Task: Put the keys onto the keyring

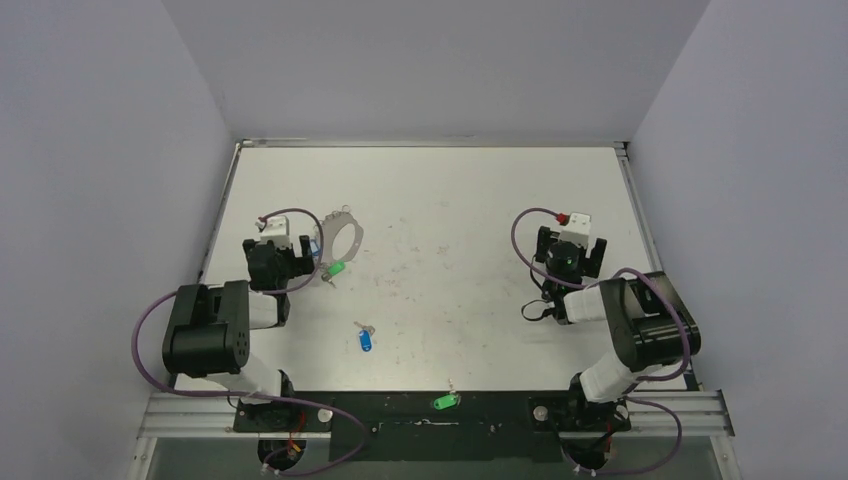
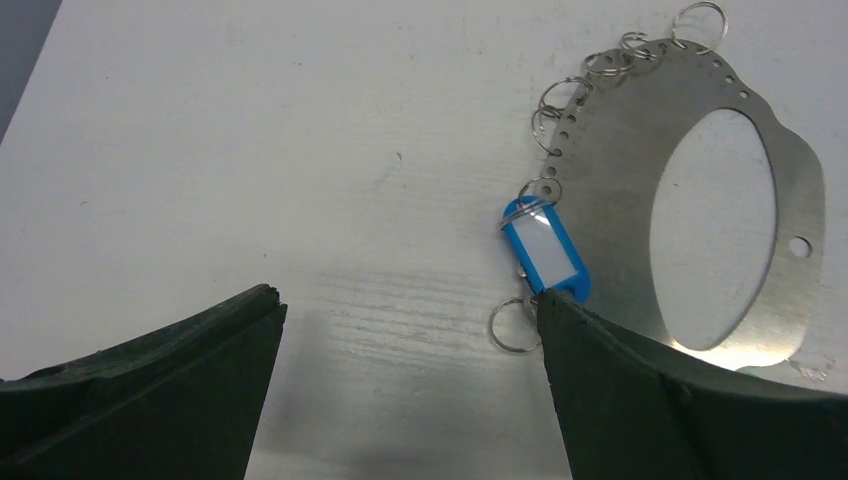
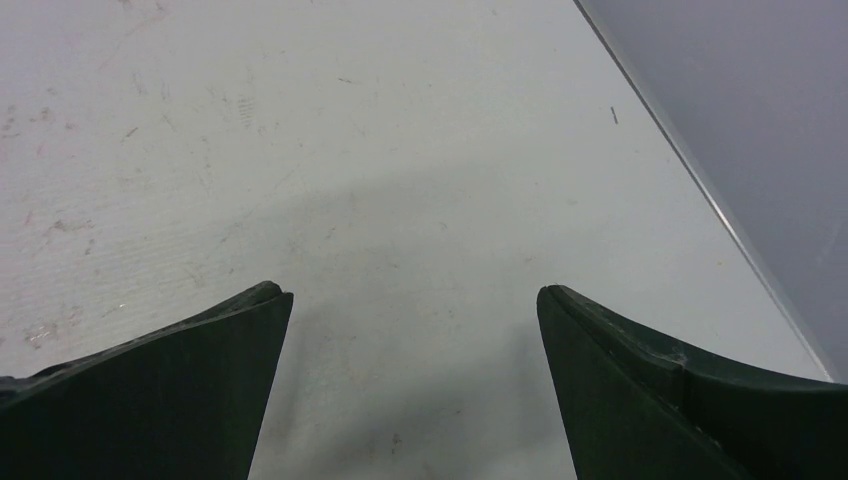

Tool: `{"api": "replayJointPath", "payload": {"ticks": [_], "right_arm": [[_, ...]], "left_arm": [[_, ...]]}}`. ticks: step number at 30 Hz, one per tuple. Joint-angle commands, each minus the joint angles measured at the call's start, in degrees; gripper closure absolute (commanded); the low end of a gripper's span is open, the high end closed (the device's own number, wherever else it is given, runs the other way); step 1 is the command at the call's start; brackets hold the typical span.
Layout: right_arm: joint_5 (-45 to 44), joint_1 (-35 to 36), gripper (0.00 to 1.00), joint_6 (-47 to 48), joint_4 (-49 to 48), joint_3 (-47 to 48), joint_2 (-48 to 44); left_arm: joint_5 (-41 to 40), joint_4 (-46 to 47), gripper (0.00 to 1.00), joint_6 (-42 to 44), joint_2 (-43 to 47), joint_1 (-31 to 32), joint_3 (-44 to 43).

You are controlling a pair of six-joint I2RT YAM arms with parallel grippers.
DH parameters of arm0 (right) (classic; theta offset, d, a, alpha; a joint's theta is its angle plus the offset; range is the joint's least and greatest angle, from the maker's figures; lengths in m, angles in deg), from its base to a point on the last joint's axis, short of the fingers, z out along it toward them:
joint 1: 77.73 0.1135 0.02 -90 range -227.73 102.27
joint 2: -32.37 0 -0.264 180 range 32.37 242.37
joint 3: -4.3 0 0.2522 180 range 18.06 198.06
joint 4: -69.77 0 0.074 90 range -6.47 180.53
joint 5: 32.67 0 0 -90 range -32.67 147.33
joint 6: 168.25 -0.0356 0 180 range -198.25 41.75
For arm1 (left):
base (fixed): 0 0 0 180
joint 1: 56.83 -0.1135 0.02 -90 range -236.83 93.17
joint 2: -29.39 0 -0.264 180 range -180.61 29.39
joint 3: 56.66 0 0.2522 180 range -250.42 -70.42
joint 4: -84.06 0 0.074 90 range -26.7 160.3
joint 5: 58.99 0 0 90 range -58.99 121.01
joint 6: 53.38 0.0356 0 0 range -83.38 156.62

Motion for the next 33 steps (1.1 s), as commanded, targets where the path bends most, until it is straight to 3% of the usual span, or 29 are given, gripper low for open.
{"api": "replayJointPath", "payload": {"ticks": [1, 5, 9, 11, 15, 19, 22, 27, 33], "right_arm": [[-0.79, 5.36, 0.0, 5.87, 10.3, 2.82, -12.93], [5.66, 6.63, 0.0, -3.8, 30.73, 10.68, -23.88], [6.06, 6.47, 0.0, -13.5, 46.34, 16.65, -26.41], [5.72, 5.45, 0.0, -16.66, 53.08, 19.36, -25.83], [15.92, 1.55, 0.0, -17.99, 58.14, 20.53, -25.84], [18.59, -0.67, 0.0, -22.15, 63.88, 21.06, -28.36], [20.93, -1.43, 0.0, -22.77, 67.36, 21.73, -30.33], [32.18, -1.72, 0.0, -21.77, 68.09, 19.17, -34.87], [27.35, -2.03, 0.0, -27.79, 72.33, 15.47, -39.65]], "left_arm": [[-0.63, -14.44, 0.03, 1.14, 13.75, 3.49, -4.47], [-2.63, -40.88, 0.03, -10.17, 24.87, 4.34, -12.68], [-3.83, -64.5, 0.03, -18.1, 30.09, 4.25, -19.03], [-3.43, -65.24, 0.03, -20.64, 33.13, 4.17, -16.95], [-6.43, -65.4, 0.03, -31.14, 41.06, 3.37, -11.13], [-4.23, -64.11, 0.03, -33.59, 44.72, 1.19, -8.24], [-1.29, -64.8, 0.03, -33.81, 41.61, 1.0, -10.37], [9.48, -61.89, 0.03, -30.89, 32.65, 1.15, -14.15], [15.87, -56.9, 0.03, -27.94, 21.85, 3.93, -19.3]]}}
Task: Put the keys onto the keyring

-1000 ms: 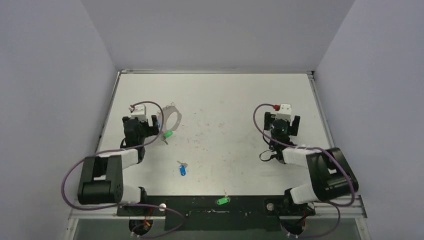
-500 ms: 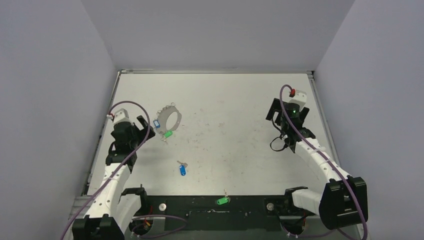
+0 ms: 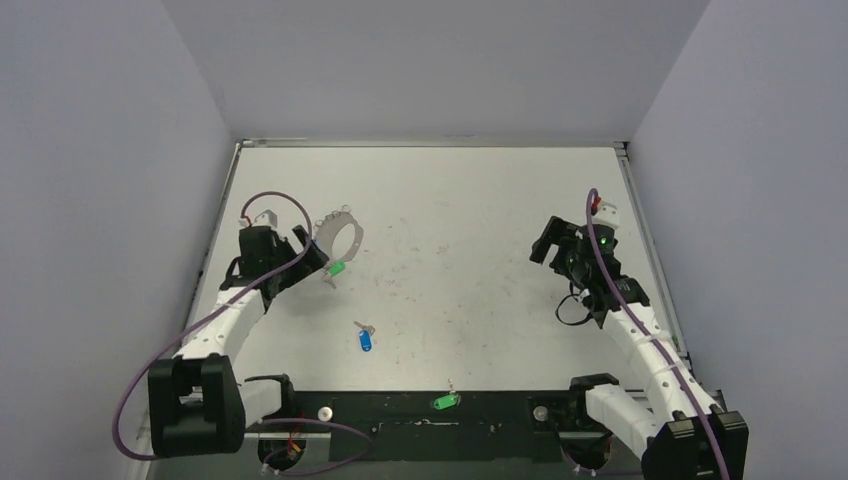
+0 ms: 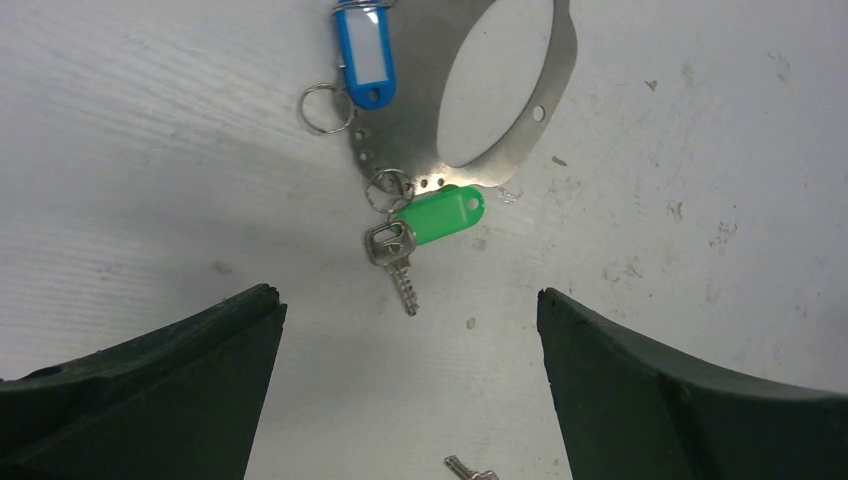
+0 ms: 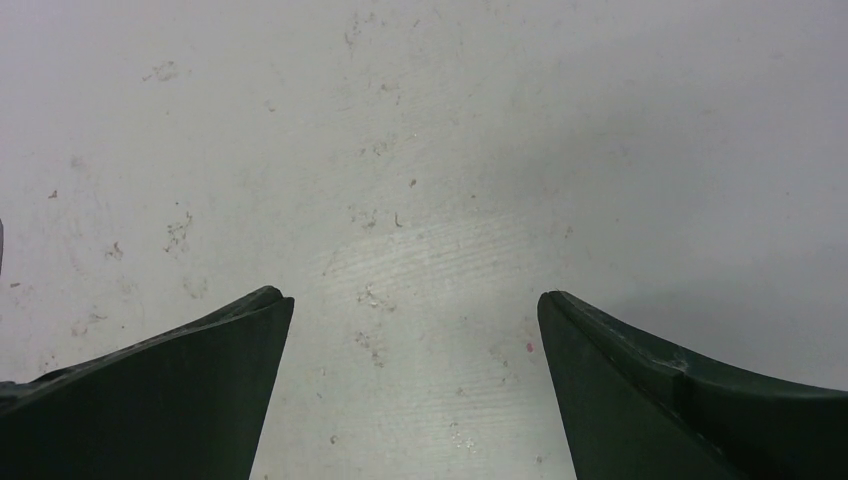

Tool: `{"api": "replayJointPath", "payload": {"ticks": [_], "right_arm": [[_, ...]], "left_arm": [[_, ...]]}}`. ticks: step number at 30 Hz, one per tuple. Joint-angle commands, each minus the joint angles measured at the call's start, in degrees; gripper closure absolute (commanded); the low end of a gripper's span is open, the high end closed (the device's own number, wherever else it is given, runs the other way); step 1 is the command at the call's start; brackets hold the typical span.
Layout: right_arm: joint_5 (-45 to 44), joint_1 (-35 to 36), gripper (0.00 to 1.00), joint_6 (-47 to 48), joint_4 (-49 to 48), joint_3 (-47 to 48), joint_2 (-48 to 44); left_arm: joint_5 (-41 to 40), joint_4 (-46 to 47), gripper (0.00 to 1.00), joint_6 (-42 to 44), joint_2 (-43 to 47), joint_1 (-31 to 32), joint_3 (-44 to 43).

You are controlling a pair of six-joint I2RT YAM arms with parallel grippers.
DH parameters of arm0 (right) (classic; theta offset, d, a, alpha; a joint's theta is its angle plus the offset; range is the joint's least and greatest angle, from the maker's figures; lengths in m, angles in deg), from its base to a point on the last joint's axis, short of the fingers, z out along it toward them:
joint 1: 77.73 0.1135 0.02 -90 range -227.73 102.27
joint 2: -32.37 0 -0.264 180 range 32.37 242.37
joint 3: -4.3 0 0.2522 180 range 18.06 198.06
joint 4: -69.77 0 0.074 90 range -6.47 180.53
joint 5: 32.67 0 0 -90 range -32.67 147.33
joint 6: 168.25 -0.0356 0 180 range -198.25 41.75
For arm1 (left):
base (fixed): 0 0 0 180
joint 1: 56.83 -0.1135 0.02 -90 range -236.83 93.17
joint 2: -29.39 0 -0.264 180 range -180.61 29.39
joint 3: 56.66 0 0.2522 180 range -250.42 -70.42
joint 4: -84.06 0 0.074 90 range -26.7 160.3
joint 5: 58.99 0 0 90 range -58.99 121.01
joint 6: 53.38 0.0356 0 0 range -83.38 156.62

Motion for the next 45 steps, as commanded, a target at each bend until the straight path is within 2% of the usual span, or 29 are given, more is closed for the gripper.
{"api": "replayJointPath", "payload": {"ticks": [1, 4, 9, 16, 24, 30, 37, 45], "right_arm": [[-0.96, -0.6, 0.0, -4.69, 4.49, -1.97, -2.66], [0.41, -0.66, 0.0, -4.53, 7.22, -2.15, -2.85], [1.94, -0.69, 0.0, -3.46, 9.6, -3.94, -5.23], [8.85, -0.6, 0.0, -4.44, 10.45, -6.89, -8.57], [12.05, -0.53, 0.0, -4.42, 12.85, -8.47, -12.3], [19.11, -0.48, 0.0, -3.21, 10.34, -7.84, -13.18], [18.86, -0.57, 0.0, -2.26, 10.55, -6.59, -11.3], [18.89, -0.59, 0.0, -3.03, 10.32, -5.83, -11.21]], "left_arm": [[5.88, 5.42, 0.03, 3.79, -7.18, 3.7, -8.42], [2.94, 2.09, 0.04, 7.68, -15.15, 9.36, -14.84], [-2.48, -2.85, 0.16, 12.41, -27.67, 15.53, -25.72], [-11.39, -7.77, 0.22, 16.68, -46.0, 18.48, -40.85], [-10.94, -12.2, 0.26, 17.87, -59.91, 21.07, -53.2], [-11.62, -13.41, 0.26, 16.16, -59.98, 27.72, -50.37], [-6.54, -7.25, 0.28, 7.42, -52.98, 35.47, -39.46], [-3.18, 1.0, 0.3, -0.39, -48.56, 49.82, -33.49]]}}
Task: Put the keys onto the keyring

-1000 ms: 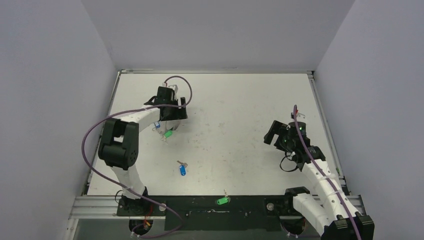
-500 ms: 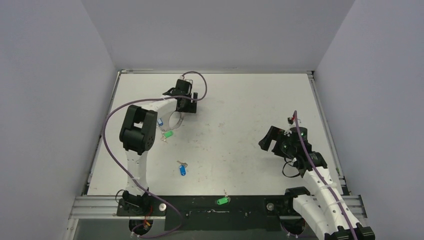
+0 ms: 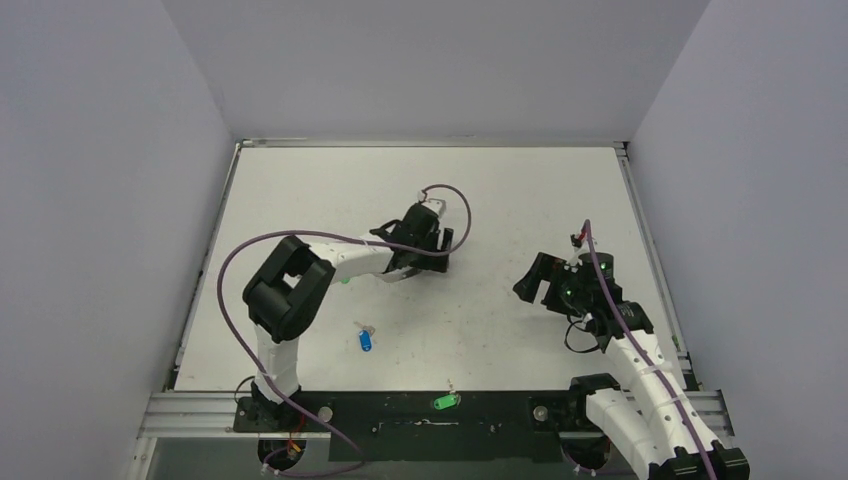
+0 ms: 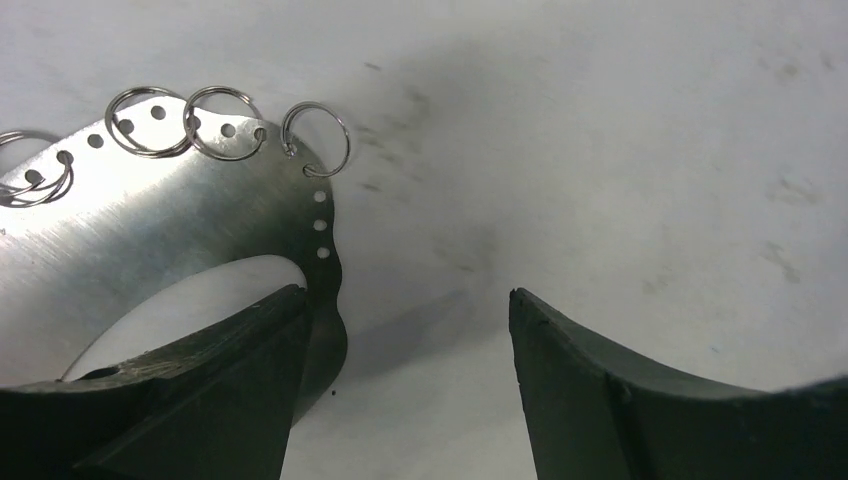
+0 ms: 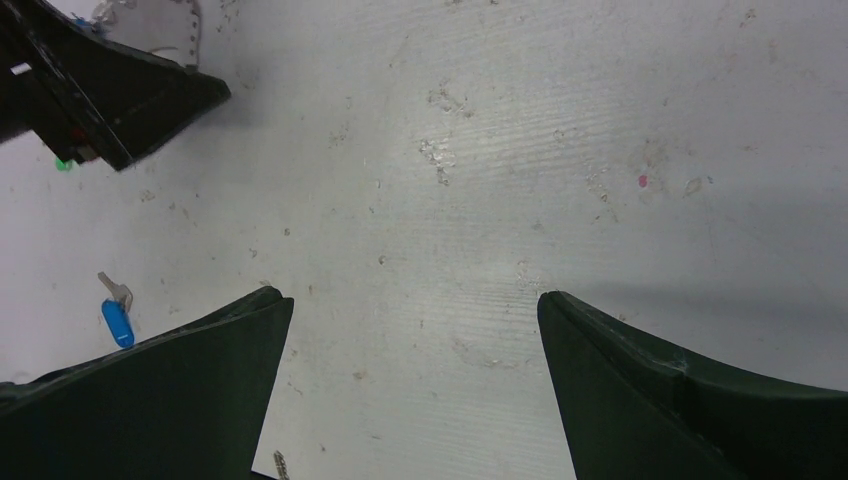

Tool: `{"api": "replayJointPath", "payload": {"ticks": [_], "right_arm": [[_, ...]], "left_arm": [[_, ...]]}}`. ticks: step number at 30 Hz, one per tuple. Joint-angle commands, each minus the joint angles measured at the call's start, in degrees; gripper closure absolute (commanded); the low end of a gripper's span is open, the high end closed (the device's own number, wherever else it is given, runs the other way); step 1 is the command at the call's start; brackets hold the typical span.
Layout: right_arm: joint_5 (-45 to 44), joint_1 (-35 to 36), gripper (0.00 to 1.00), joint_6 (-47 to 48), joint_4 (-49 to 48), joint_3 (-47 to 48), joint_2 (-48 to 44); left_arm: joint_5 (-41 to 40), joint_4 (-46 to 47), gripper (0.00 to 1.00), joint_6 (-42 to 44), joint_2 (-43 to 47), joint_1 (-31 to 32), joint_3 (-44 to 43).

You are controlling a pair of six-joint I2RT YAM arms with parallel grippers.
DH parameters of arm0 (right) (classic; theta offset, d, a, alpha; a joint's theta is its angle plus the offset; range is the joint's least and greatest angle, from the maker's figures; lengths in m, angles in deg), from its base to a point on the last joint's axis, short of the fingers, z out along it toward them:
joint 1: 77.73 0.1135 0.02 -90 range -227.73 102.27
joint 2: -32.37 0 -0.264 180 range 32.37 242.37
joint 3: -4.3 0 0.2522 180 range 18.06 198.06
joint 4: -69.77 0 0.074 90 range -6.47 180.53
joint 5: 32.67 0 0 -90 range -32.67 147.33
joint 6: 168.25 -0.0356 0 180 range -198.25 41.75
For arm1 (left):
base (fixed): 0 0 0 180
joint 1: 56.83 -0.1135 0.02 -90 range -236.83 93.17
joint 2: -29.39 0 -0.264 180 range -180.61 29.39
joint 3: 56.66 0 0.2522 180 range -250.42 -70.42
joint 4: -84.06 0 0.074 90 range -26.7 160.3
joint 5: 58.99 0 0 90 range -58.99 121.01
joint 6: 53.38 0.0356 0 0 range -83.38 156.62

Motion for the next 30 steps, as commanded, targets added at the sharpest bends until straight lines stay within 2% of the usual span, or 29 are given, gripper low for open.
{"api": "replayJointPath", "payload": {"ticks": [1, 4, 8, 10, 16, 20, 26, 30], "right_arm": [[0.43, -0.25, 0.0, 0.0, -2.2, 2.74, -0.17], [0.39, -0.25, 0.0, 0.44, -2.53, 2.6, 0.13], [0.55, -0.25, 0.0, 1.18, -3.42, 2.58, 1.19], [0.72, -0.21, 0.0, 1.24, -4.51, 2.31, 2.04], [3.62, -0.1, 0.02, 0.5, -12.29, 1.04, 7.91], [5.6, -0.11, 0.06, 0.31, -17.42, 2.46, 15.13], [6.71, 0.43, 0.11, 2.41, -21.16, 6.89, 26.1], [8.09, 2.12, 0.18, 2.38, -23.38, 8.8, 32.02]], "left_arm": [[8.1, -1.06, 0.31, -7.87, -0.58, 9.24, 3.62], [6.81, -0.73, 0.3, -7.94, 2.37, 12.75, 2.6], [4.13, -0.31, 0.25, -8.42, 9.92, 13.12, 5.07], [0.35, -0.23, 0.21, -8.7, 14.55, 13.04, 7.6], [-8.55, 1.42, 0.2, -12.96, 27.48, 12.6, 17.9], [-10.32, 3.88, 0.29, -18.36, 33.61, 10.59, 26.72], [-9.6, 3.32, 0.31, -23.12, 41.79, 4.34, 35.68], [-7.99, 4.57, 0.32, -23.31, 45.11, 3.27, 38.94]]}}
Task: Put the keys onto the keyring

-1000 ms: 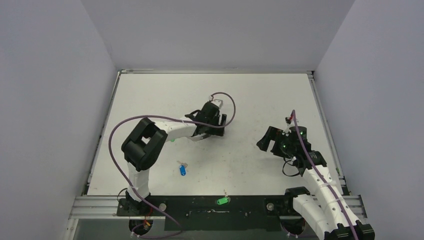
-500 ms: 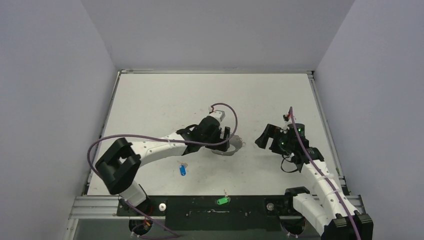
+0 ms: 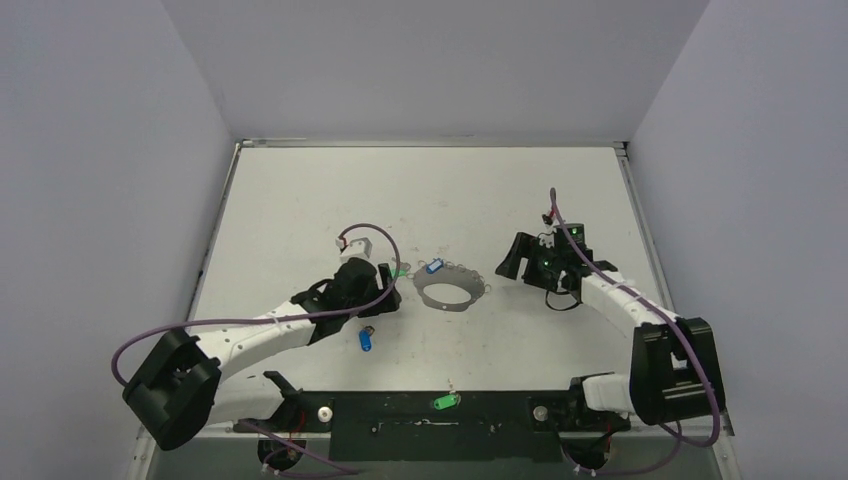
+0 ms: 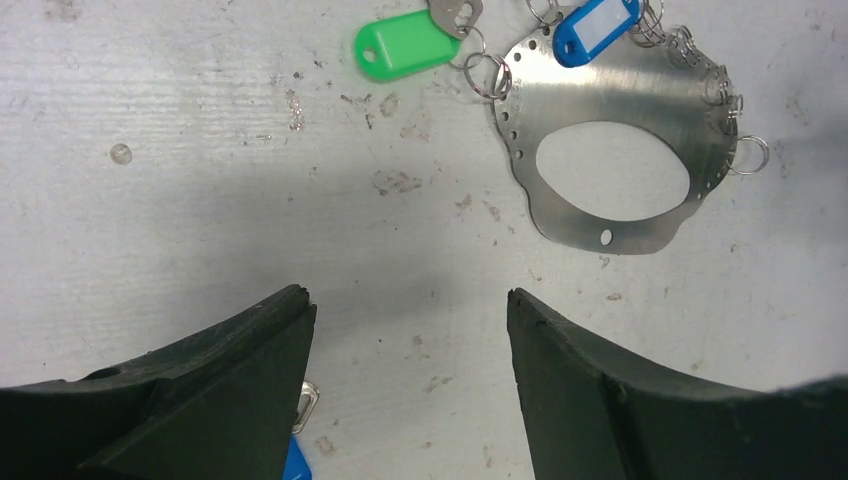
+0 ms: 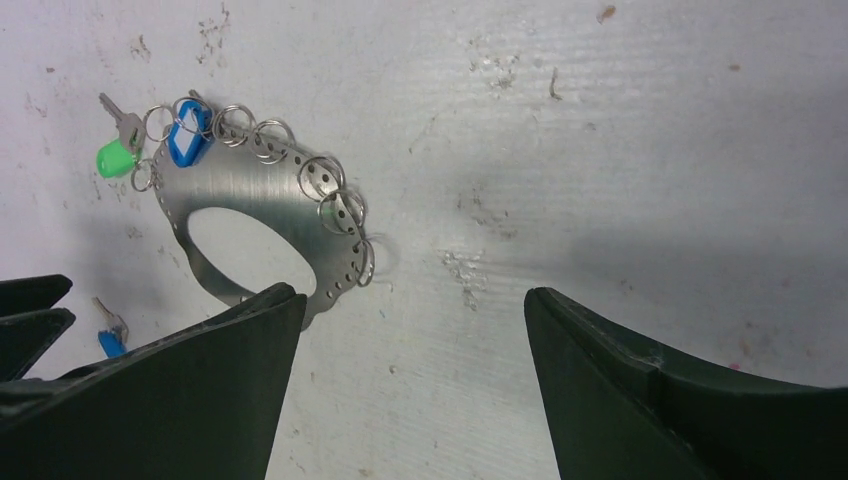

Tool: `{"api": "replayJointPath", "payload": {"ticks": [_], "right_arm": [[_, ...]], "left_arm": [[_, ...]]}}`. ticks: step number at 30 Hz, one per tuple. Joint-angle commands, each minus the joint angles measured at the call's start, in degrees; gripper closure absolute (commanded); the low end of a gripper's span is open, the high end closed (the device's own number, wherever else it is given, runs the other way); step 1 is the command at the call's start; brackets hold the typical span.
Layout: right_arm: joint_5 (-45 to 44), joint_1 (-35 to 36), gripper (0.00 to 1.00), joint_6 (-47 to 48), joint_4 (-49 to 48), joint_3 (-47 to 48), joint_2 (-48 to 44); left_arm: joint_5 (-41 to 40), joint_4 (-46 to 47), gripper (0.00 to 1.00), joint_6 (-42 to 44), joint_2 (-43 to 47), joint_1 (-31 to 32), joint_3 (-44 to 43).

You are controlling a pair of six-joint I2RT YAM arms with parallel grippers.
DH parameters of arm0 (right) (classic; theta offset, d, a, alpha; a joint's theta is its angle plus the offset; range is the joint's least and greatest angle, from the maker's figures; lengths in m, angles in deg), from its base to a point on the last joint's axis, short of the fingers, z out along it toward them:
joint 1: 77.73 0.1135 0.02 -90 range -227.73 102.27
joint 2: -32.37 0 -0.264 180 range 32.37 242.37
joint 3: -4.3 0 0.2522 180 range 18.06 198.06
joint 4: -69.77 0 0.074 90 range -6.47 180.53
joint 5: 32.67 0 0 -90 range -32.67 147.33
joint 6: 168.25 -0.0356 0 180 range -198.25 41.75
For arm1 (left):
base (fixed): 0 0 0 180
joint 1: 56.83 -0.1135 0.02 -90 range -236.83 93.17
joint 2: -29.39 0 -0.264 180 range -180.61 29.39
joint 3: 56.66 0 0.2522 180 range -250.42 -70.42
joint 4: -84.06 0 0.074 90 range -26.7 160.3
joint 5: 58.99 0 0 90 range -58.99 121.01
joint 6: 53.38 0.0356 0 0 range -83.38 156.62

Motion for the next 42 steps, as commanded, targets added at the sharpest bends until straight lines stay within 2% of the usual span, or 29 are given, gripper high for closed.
{"api": "replayJointPath", "payload": {"ticks": [1, 9, 12, 17, 19, 22, 25, 32, 37, 42], "right_arm": [[2.12, 2.29, 0.2, 1.07, -6.5, 4.12, 4.88], [2.65, 8.82, 0.37, -1.28, -11.28, 3.49, 12.39], [3.53, 9.84, 0.4, -3.07, -14.11, 1.4, 13.34], [6.43, 10.61, 0.55, -6.49, -19.21, -4.03, 12.83], [7.63, 11.9, 0.57, -8.78, -23.39, -7.68, 11.88], [8.79, 14.52, 0.58, -10.66, -27.5, -10.5, 11.03], [8.48, 14.84, 0.55, -10.46, -26.39, -11.09, 8.76], [-3.69, 12.58, 0.39, -3.09, -10.39, -1.91, 4.45], [-4.03, 10.96, 0.34, -0.32, -8.67, 5.05, 11.68], [1.26, 11.75, 0.37, -0.91, -11.6, 6.31, 19.08]], "left_arm": [[1.3, 3.6, 0.33, -2.29, 4.67, -0.97, 1.94], [5.3, 9.14, 0.4, -2.22, 5.17, -2.31, 4.12], [7.77, 9.61, 0.42, -1.42, 2.54, -2.37, 2.35], [11.03, 10.51, 0.42, -0.48, -3.5, -2.01, -0.32], [11.13, 10.67, 0.42, -0.29, -5.25, -1.74, -0.9], [10.86, 10.75, 0.41, -0.06, -6.9, -1.49, -1.19], [10.64, 10.61, 0.39, -0.05, -7.11, -1.45, -1.02], [11.05, 11.69, 0.39, -1.57, -7.92, -1.37, -0.64], [11.28, 14.62, 0.4, -3.95, -10.12, -1.43, -0.03], [11.58, 16.98, 0.42, -5.45, -14.3, -2.18, -0.91]]}}
